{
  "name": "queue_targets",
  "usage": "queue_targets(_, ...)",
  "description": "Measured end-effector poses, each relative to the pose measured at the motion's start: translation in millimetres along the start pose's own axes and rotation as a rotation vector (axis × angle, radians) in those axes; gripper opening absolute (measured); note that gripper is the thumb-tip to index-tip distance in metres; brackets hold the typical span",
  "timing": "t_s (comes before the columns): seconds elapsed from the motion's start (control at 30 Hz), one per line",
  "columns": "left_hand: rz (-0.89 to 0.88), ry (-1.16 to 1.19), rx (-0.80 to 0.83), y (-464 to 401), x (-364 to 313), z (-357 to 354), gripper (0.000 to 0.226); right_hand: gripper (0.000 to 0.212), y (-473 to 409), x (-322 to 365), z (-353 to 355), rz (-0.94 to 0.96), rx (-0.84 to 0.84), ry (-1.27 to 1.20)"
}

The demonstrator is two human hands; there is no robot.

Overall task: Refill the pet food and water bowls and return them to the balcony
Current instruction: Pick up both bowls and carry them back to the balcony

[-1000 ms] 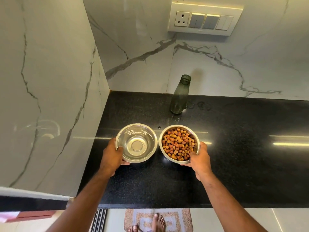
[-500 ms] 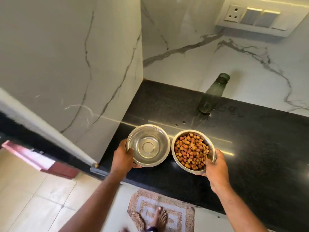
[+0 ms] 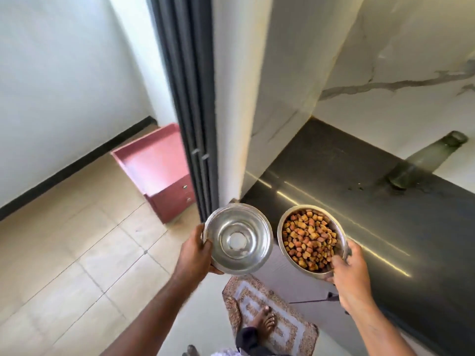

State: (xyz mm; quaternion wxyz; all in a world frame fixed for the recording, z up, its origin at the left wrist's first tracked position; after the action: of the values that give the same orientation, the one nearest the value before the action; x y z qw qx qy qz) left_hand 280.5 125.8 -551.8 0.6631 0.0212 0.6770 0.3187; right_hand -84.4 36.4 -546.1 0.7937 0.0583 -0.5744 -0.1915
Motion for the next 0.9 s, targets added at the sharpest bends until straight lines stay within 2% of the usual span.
queue_targets(0.1, 0.027, 0.067, -0.072, 29.6, 24.5, 58.6, 0.052, 0.048, 30.9, -4.8, -44.3, 0.021, 0.088, 0.05)
queue_targets(0.23, 0.08, 0.136, -0.18, 63.9, 64.9, 136.7, 0.047, 0.054, 67.2, -15.5, -111.3, 0.036, 0.197, 0.126)
queue_targets(0.4, 0.141, 0.124, -0.405, 95.3, 121.1, 225.1, 0.041, 0.052, 106.4, -27.3, -199.4, 0.059, 0.365, 0.243)
queue_targets(0.5, 0.171, 0.197, -0.54, 102.6, 158.1, 263.6, 0.037, 0.051, 118.1, -35.4, -255.7, 0.06, 0.474, 0.299)
queue_targets(0.7, 0.261, 0.305, -0.751, 83.1, 223.9, 317.0, 0.042, 0.04, 121.0, -63.9, -372.8, 0.041, 0.62, 0.356)
queue_targets(0.9, 0.287, 0.345, -0.919, 26.9, 293.3, 353.1, 0.045, 0.045, 110.6, -116.2, -492.4, -0.023, 0.757, 0.344)
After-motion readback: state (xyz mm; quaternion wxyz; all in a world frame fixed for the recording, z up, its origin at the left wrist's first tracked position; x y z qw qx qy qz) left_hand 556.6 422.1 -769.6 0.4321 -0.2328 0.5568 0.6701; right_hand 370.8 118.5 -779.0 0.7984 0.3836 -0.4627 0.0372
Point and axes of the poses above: each hand's wrist, its own y-axis away from the middle knuckle, its own z-axis out of the back of the hand, x = y × z, the point moved 7 cm from there along -y, towards the middle knuckle, and after that the axes turned 4 degrees about z, right-handed, at the moved point
